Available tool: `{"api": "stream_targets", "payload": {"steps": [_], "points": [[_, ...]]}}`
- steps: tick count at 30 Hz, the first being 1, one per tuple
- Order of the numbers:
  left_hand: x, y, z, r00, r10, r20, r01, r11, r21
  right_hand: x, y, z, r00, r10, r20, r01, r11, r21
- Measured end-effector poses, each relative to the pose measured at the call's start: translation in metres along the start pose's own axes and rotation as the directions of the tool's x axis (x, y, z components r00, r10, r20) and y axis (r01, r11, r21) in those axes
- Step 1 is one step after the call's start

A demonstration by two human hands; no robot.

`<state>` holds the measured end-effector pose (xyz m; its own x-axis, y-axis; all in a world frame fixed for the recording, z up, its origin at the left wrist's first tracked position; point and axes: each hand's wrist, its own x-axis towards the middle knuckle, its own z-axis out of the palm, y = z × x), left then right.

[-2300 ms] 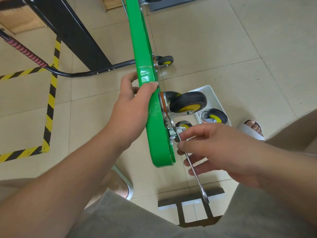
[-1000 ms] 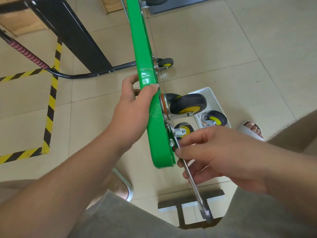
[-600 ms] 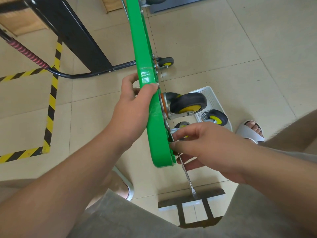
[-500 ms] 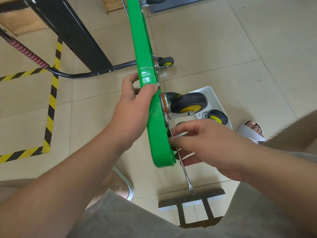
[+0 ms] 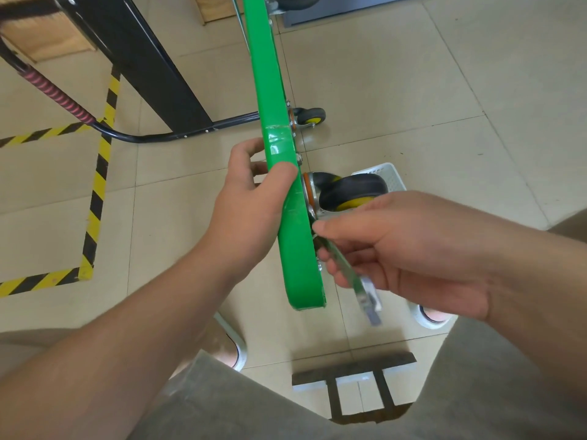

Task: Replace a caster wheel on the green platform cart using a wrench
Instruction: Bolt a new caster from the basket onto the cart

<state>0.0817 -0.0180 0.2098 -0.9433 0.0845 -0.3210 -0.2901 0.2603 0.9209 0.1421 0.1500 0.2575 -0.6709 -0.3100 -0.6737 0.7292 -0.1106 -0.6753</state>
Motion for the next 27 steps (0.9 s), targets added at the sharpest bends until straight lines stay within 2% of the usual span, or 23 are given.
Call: {"api": "stream_targets", "payload": {"steps": [6, 9, 13, 16, 27], "points": [[-0.001, 0.0, -0.001, 1.0, -0.001, 0.012, 0.001, 1.0, 0.003, -0.004, -0.002, 0.0, 1.0, 0.007, -0.002, -0.007, 0.999, 0.035], [-0.002, 0.0, -0.002, 1.0, 0.002, 0.029, -0.002, 1.0, 0.007, -0.009, 0.009, -0.003, 0.999, 0.027, -0.021, -0.029, 0.997, -0.074], [-0.003, 0.0, -0.001, 0.999, -0.002, 0.034, 0.002, 1.0, 0.006, -0.011, 0.034, -0.007, 0.988, 0.021, -0.155, -0.058, 0.97, -0.236], [-0.004, 0.0, 0.0, 1.0, -0.006, 0.027, 0.005, 1.0, 0.009, -0.007, 0.047, -0.008, 0.981, 0.034, -0.191, -0.09, 0.952, -0.293], [-0.003, -0.001, 0.0, 1.0, -0.003, 0.015, 0.002, 1.0, 0.01, 0.009, 0.045, -0.001, 0.98, -0.046, -0.194, -0.002, 0.97, -0.244]]}}
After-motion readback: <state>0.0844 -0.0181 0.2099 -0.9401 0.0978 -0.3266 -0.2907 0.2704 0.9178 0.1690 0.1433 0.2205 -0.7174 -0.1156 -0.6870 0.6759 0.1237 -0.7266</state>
